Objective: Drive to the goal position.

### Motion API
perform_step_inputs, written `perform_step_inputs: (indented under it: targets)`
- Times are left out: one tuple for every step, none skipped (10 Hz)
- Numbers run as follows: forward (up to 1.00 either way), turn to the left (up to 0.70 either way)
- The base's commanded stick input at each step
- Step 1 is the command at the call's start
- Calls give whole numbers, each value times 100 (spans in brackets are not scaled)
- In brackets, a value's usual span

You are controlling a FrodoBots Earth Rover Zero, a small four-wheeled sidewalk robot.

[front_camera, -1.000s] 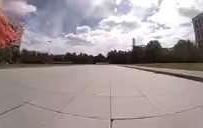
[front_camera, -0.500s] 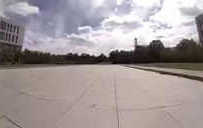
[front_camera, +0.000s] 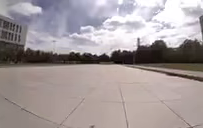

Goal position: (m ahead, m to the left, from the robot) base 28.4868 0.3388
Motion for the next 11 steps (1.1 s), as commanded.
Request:
perform_step_inputs:
  targets:
    - [100, 0]
    - [100, 0]
    - [100, -13]
    - [100, -34]
    - [100, -40]
    - [100, -40]
    - [100, -40]
    - [100, -39]
    - [100, -30]
    - [100, -2]
    - [100, 0]
